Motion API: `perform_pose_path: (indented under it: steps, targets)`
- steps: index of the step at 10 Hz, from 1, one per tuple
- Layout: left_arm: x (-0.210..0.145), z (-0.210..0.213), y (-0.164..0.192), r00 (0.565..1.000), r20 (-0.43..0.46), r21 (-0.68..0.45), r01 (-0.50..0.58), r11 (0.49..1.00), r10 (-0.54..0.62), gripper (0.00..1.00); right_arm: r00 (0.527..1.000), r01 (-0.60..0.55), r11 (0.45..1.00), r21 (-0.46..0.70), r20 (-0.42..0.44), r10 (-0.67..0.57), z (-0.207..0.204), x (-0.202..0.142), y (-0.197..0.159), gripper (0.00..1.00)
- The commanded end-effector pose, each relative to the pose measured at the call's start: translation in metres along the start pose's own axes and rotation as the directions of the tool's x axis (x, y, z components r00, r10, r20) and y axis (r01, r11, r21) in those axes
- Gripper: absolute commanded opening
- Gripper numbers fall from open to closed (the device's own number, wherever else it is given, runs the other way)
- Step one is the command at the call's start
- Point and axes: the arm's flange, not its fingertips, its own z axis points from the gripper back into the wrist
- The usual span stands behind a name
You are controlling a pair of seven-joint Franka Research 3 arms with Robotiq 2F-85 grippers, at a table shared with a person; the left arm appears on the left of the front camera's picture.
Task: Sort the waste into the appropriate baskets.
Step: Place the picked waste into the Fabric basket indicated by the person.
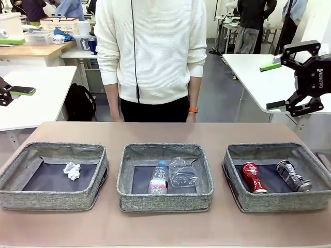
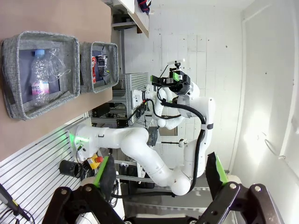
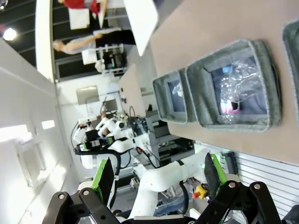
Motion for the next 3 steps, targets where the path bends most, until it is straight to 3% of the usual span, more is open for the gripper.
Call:
perform_pose_path:
  steps: [1, 3]
  targets:
    - [-0.0007, -0.0002, -0.0015, 1.0, -0.004, -0.02, 0.017, 1.0, -0.017, 1.0, 1.0, 0.002, 1.0, 0.016, -0.001, -0.002, 0.0, 0.0001, 0.0034, 1.0]
    - [-0.0007, -0.0002, -0.0015, 1.0, -0.004, -0.02, 0.017, 1.0, -0.017, 1.0, 1.0, 0.002, 1.0, 0.016, -0.001, -0.002, 0.0, 0.0001, 0.0034, 1.0]
